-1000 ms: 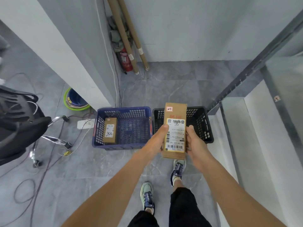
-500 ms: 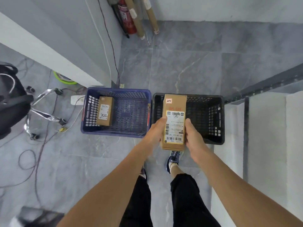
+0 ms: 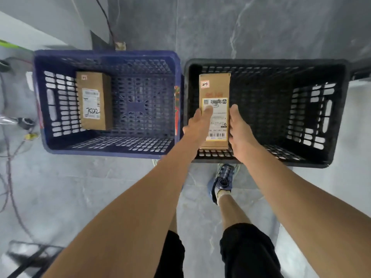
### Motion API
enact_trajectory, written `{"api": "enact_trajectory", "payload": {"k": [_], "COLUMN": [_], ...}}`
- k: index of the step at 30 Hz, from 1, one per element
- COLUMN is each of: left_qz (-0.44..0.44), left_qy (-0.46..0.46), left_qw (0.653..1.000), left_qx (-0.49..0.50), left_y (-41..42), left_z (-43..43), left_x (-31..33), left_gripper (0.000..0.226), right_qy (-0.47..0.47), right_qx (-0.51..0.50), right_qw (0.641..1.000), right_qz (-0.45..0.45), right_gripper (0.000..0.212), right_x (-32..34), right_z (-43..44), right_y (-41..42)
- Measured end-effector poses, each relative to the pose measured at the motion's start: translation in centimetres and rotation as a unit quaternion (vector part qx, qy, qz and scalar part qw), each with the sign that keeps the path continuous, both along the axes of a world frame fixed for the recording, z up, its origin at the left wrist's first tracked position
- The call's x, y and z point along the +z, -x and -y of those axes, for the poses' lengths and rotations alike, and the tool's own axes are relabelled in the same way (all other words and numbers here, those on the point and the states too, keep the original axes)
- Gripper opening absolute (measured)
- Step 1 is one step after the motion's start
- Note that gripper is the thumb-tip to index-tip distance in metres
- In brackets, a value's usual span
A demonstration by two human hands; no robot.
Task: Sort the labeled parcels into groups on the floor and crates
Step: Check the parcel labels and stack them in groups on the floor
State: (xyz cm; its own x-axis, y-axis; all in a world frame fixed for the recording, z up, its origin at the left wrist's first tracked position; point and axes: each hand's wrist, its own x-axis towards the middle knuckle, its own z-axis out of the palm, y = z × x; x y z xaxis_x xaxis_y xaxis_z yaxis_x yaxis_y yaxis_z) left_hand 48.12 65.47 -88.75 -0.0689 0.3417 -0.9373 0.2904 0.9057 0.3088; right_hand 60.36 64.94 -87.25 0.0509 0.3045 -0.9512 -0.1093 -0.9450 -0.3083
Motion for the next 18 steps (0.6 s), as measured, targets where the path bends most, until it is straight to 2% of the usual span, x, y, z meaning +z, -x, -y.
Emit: {"api": "enact_trajectory", "payload": {"k": [4,10,18], "left_qz": [-0.004,-0.049,-0.064], "left_qy": [-0.013,-0.025,-0.068], "left_qw": [1.0,0.998,0.996], "left_qx": [-0.026,0.024,-0.013], "left_y": [-0.9,-2.4,-2.5], "left_z": [-1.3,-1.5,-1.2], "left_x": [-1.6,-7.9,-9.8], "left_gripper": [0.073,0.09,0.064], "right_qy": [0.0,-0.039,-0.077], "right_qx": [-0.024,-0.029,-0.042], "right_qw": [1.0,0.998,0.992], "right_qz": [-0.015,-0.027,-0.09], "right_gripper": [0.044,0.045,0.066], "right_x": [-6.1,-12.2,-15.3], "right_z": [0.0,-0.4,-2.3], "right_y": [0.0,0.5,2.6]}}
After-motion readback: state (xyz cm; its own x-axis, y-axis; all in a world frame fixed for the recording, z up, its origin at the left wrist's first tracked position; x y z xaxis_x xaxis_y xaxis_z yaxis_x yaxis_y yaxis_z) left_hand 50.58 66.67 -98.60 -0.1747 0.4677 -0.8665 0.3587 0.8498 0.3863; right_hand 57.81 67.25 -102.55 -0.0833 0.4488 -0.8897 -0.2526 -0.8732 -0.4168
